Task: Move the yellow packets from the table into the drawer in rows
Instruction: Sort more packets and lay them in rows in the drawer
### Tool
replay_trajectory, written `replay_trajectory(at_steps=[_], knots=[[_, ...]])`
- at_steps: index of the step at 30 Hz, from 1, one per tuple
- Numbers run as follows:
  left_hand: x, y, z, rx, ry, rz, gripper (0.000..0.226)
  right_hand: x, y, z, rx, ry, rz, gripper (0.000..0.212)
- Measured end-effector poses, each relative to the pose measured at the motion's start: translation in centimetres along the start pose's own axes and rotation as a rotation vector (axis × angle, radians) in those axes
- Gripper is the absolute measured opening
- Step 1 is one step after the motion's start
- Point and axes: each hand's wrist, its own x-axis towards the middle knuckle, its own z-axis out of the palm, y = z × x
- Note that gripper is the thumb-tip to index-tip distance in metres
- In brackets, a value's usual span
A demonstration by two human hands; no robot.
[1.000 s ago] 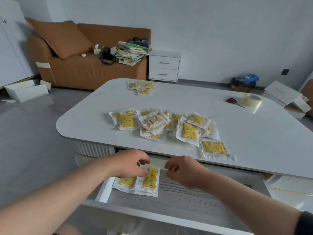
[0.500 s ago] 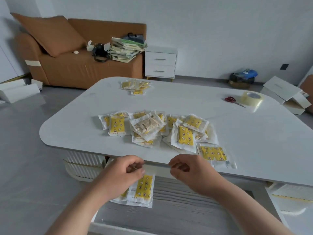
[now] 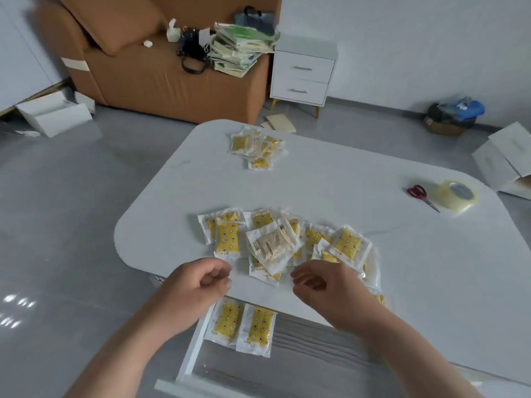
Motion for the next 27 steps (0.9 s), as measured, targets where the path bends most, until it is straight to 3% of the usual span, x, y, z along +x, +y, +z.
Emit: replay_trajectory(at_steps=[7, 13, 17, 20, 27], knots=[[-8.0, 10.9, -12.5, -0.139, 0.077, -0.096, 0.014, -2.9, -17.3, -9.0, 0.051, 0.008, 0.002, 0.017], [-13.8, 20.0, -20.2, -0.160, 0.147, -0.074, 0.009, -5.8, -28.8, -14.5, 0.039, -0.043, -0.088, 0.016], [-17.5, 24.1, -23.2, -0.130, 0.225, -0.031, 0.029, -7.4, -32.8, -16.6, 0.054, -0.069, -0.167, 0.019], [-20.1, 25.6, -24.2, -0.154, 0.313, -0.032, 0.009, -8.5, -35.0, -17.2, 0.084, -0.092, -0.229, 0.017], [-24.7, 23.9, -27.8, -0.193, 0.515, -0.067, 0.014, -8.5, -40.9, -14.7, 0.038, -0.155, -0.360, 0.016]])
